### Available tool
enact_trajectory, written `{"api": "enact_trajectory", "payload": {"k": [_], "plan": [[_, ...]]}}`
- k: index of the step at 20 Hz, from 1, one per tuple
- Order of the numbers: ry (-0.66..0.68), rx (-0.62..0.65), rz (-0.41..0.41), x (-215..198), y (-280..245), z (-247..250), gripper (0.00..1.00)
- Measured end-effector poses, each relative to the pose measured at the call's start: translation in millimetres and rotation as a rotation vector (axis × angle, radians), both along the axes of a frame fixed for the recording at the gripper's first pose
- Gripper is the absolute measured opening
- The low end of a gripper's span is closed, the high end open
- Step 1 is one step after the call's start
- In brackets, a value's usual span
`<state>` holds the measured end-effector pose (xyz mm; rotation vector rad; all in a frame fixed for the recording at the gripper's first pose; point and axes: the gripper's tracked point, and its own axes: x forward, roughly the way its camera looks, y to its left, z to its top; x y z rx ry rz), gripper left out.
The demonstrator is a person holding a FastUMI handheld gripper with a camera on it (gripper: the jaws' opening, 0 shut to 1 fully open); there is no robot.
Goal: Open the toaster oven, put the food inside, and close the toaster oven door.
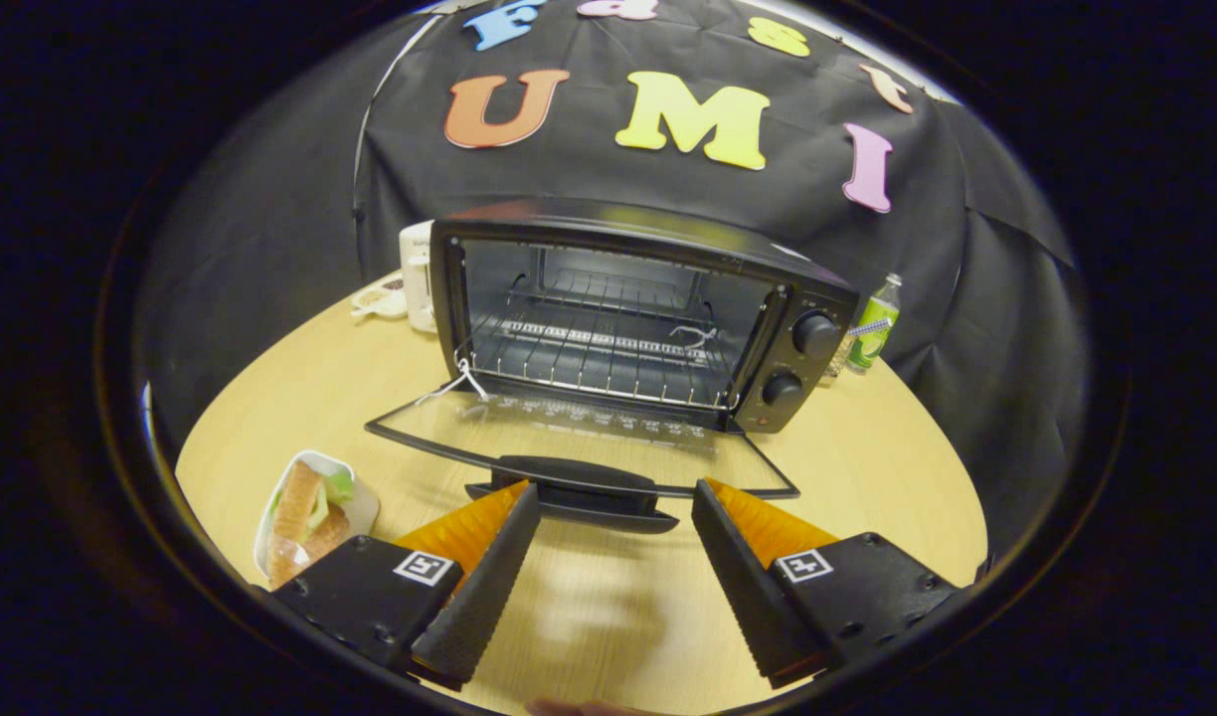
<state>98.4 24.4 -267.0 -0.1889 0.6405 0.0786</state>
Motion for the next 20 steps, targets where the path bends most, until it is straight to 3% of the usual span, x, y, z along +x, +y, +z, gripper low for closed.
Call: {"api": "enact_trajectory", "payload": {"k": [6,12,20], "plan": [[0.108,0.061,-0.003,-14,1,-22,1.00],[0.149,0.168,-0.005,-24,12,-12,1.00],[0.223,0.521,0.185,-57,78,32,0.98]]}}
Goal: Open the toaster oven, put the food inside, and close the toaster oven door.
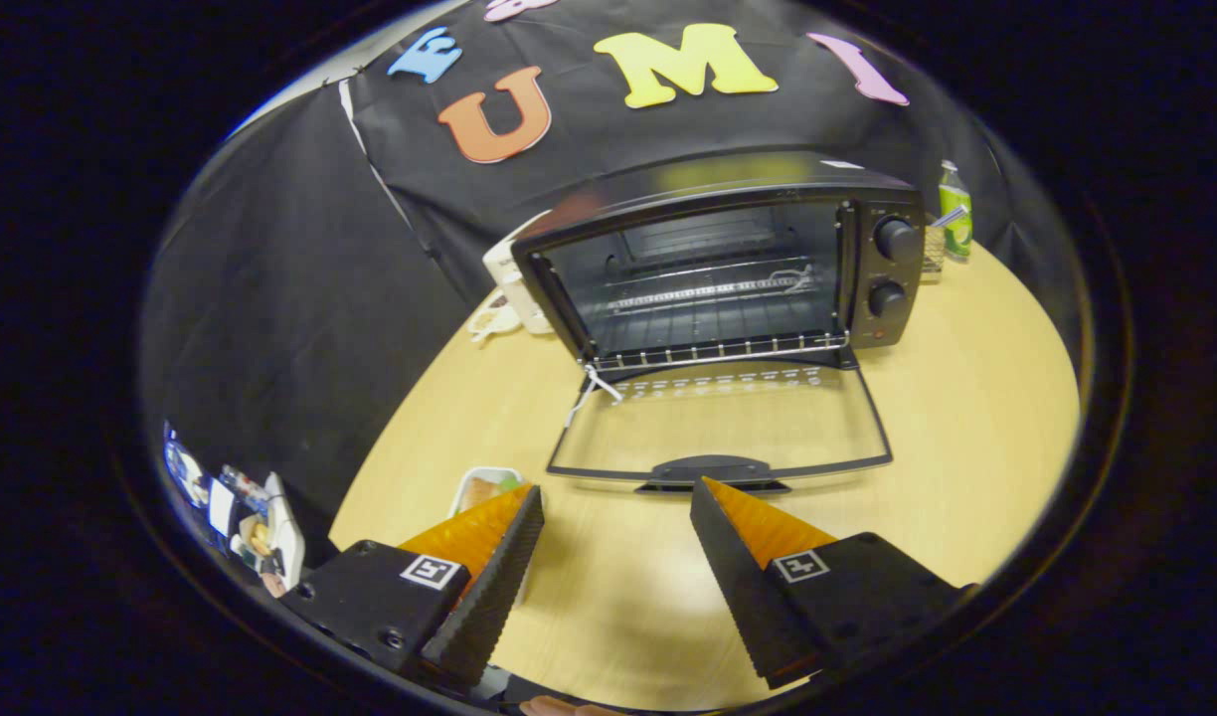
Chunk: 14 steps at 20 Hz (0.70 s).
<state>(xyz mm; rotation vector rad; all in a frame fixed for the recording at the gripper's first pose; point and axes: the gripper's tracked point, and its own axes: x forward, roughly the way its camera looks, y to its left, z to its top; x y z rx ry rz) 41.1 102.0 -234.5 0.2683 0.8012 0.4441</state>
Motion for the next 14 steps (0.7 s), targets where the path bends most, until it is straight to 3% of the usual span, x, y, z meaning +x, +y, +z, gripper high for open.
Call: {"api": "enact_trajectory", "payload": {"k": [4,7,14], "plan": [[0.130,0.123,0.130,-29,31,-1,0.93],[0.245,0.138,0.205,-44,45,-13,0.87],[0.291,0.159,0.322,-44,60,-16,0.72]]}}
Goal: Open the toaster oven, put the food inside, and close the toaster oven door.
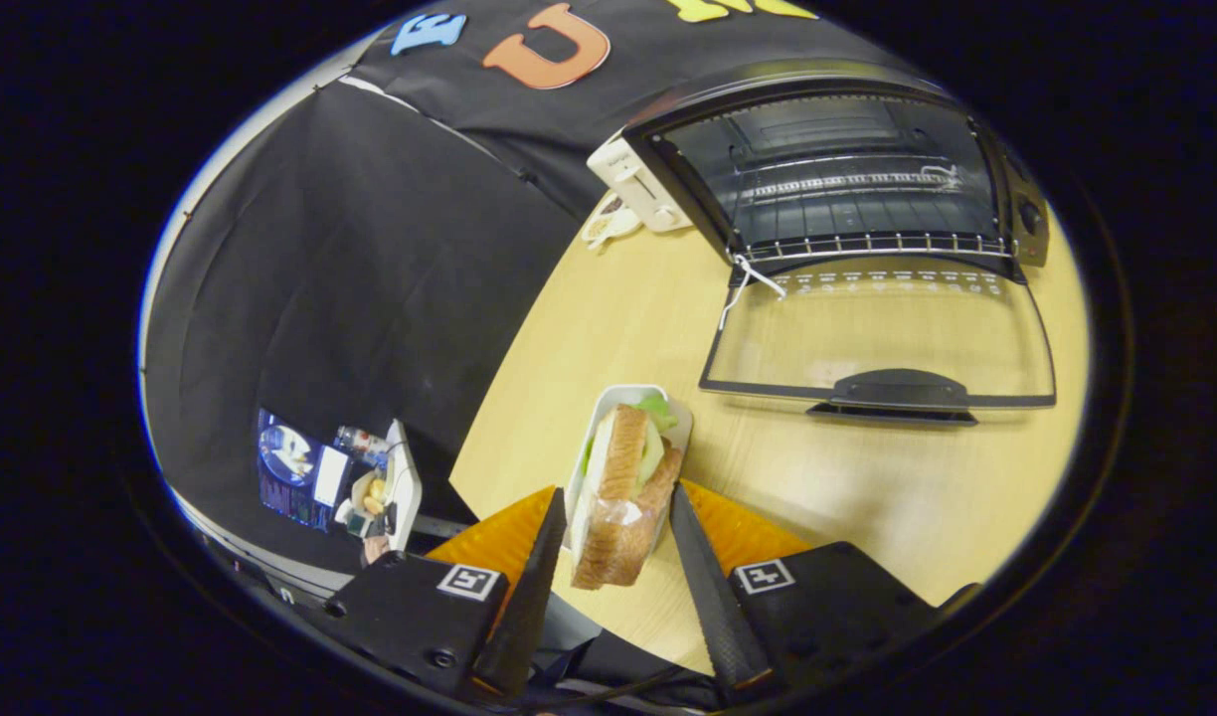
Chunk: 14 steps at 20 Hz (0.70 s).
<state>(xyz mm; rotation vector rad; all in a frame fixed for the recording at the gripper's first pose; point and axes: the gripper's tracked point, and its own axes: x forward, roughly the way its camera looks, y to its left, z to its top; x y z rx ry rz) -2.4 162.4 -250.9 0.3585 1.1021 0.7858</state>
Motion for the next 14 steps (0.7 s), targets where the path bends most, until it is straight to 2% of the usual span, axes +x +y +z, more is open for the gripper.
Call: {"api": "enact_trajectory", "payload": {"k": [2,5,8,14], "plan": [[0.037,0.004,-0.012,7.8,-0.8,-8.3,0.68],[0.082,0.054,0.023,5.9,5.2,-12.0,0.61],[0.098,0.086,0.000,6.3,4.8,-10.5,0.51],[0.122,0.154,-0.062,10.8,2.7,-5.9,0.41]]}}
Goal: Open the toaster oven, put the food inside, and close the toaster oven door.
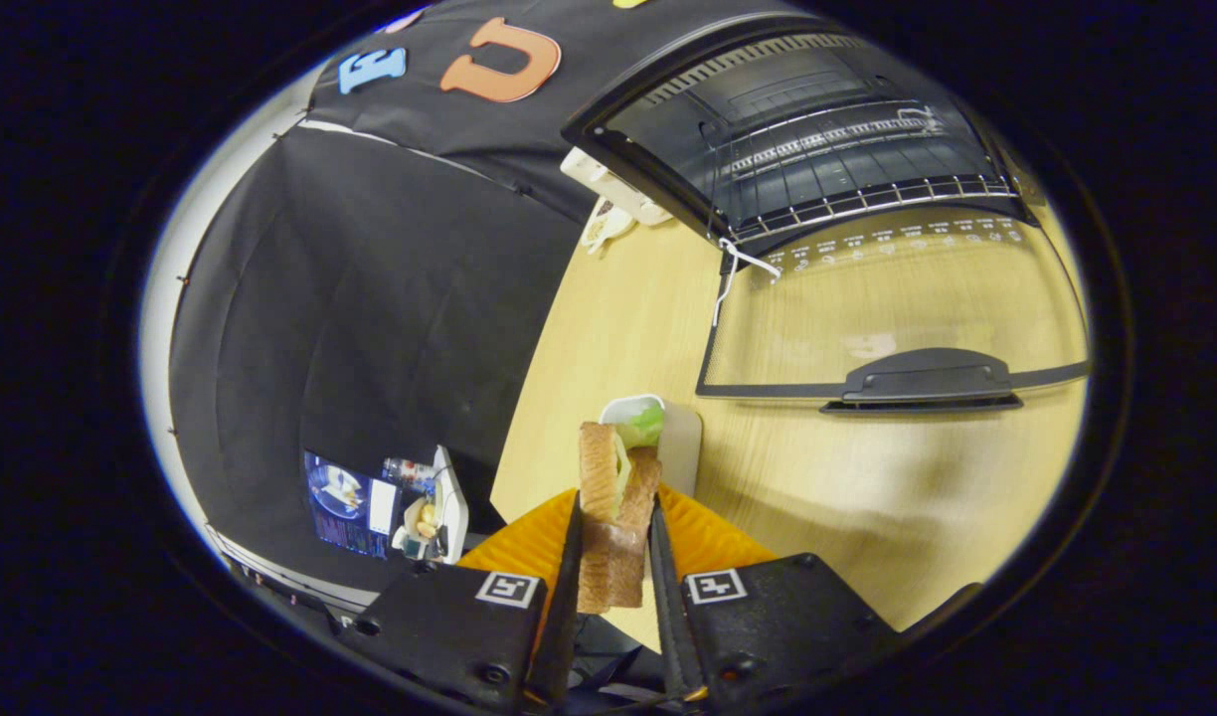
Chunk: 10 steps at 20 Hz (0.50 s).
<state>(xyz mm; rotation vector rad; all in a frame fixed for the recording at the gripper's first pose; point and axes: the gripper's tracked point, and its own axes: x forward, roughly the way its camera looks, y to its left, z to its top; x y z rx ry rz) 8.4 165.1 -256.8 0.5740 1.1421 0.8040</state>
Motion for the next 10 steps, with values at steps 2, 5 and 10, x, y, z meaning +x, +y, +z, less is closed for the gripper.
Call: {"api": "enact_trajectory", "payload": {"k": [2,5,10], "plan": [[0.011,0.037,-0.023,1,0,7,0.38],[0.022,0.108,-0.046,5,-3,22,0.38],[0.023,0.208,-0.084,16,-11,40,0.37]]}}
